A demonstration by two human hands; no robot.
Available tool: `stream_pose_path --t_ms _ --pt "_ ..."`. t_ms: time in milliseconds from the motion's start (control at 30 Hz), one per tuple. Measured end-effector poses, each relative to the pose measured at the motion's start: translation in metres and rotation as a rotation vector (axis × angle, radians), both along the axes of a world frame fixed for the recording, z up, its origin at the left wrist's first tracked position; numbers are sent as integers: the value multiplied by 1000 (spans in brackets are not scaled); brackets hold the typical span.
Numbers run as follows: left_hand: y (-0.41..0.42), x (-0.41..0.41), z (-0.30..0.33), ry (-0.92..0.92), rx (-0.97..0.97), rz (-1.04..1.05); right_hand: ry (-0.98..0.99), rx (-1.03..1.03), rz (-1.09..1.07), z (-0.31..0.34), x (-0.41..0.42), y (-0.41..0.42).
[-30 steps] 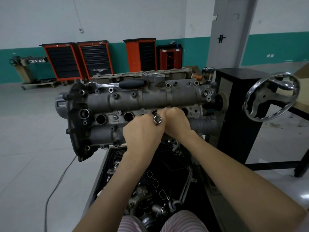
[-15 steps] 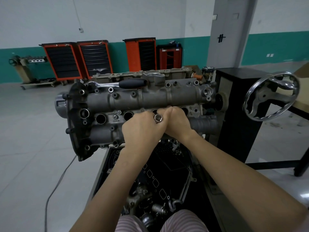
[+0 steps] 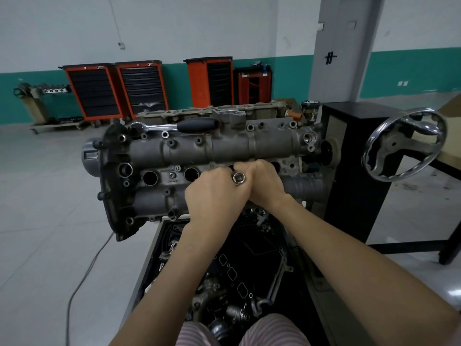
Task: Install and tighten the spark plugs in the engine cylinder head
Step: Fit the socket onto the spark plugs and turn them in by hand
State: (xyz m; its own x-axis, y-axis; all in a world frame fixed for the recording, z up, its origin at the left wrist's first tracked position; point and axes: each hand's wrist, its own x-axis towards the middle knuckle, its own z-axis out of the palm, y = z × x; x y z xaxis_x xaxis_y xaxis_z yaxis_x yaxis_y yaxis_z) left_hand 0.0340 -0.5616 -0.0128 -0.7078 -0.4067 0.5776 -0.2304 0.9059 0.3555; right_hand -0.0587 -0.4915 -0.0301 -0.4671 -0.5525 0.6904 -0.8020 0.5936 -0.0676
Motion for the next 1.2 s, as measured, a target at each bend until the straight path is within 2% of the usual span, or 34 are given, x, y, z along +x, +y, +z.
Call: stream_pose_path --t_ms 67,167,333,433,567,700,800,900,967,1033,1200 --pt "2 1 -2 -13 -35 27 45 20 -9 0 0 0" --pt "1 1 -1 -8 -29 10 -20 89 -56 0 -6 0" --pt "-2 0 1 -13 56 -44 -11 45 -29 -3 -6 -2" --pt "-1 -1 0 -10 4 22 -11 73 -35 1 -5 -2" --pt "0 1 1 -1 -32 -14 56 26 -5 0 0 -1" --pt "-3 2 6 -17 21 -54 22 75 -66 -3 -5 -2" --pt "-2 1 7 -19 -3 -6 -13 38 -86 -3 -7 -3" --pt "0 0 5 -34 -51 43 72 117 -60 0 -1 -4" --pt "-1 0 4 -33 -80 15 91 92 -36 0 -2 -2" --pt "-1 0 5 -22 -62 -28 31 132 -62 -2 -5 -2" --pt "-3 1 6 -17 3 -77 13 27 -67 -7 -10 -3"
